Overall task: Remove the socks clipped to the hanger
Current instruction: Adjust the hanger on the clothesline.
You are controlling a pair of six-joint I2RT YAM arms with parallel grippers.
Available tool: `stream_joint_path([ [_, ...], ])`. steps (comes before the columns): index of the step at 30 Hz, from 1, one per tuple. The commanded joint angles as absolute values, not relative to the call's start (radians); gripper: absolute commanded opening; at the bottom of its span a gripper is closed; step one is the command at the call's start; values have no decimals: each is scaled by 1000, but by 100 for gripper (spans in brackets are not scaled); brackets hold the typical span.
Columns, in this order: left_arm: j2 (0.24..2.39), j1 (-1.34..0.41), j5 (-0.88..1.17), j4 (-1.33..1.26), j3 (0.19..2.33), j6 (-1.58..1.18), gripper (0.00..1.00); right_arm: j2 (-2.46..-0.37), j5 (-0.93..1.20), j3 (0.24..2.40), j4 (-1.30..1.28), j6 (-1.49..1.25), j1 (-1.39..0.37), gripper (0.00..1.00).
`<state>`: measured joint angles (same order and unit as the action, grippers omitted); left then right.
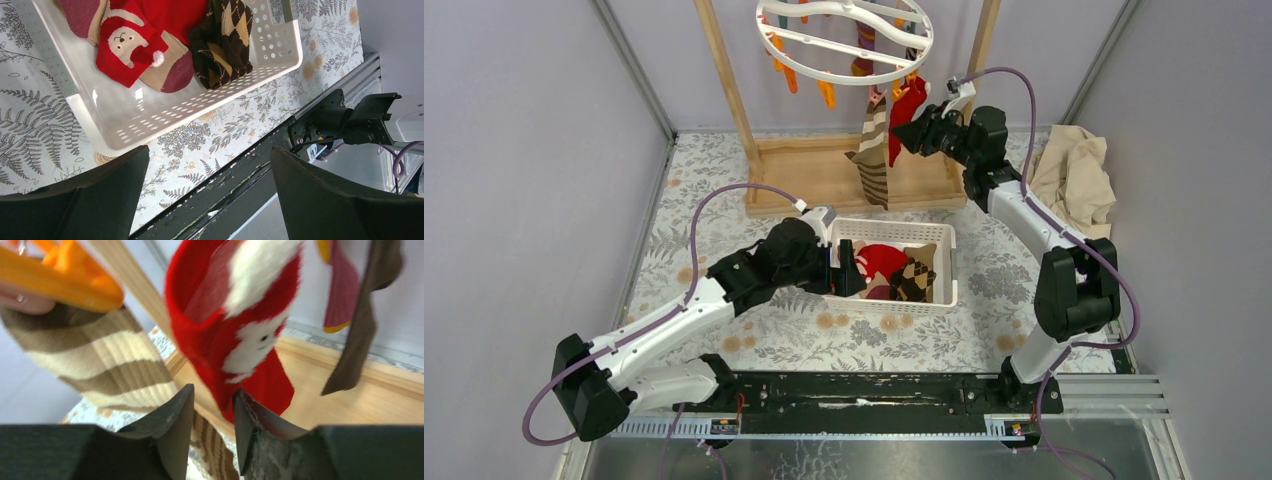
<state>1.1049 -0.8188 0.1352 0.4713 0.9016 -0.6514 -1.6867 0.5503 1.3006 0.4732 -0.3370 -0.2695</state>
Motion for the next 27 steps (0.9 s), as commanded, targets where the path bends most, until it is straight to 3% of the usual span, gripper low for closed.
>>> stream_joint_path([
  [1, 1084, -827, 135, 443, 907, -626, 99, -1682, 402, 1389, 440, -310, -279, 35],
  [8, 1074, -826, 134, 447, 909, -621, 99, -1653, 342, 1394, 399, -300, -279, 11],
  [27, 1048, -826, 136, 445, 897, -631, 99, -1469, 236, 1384, 213, -73, -396, 8],
])
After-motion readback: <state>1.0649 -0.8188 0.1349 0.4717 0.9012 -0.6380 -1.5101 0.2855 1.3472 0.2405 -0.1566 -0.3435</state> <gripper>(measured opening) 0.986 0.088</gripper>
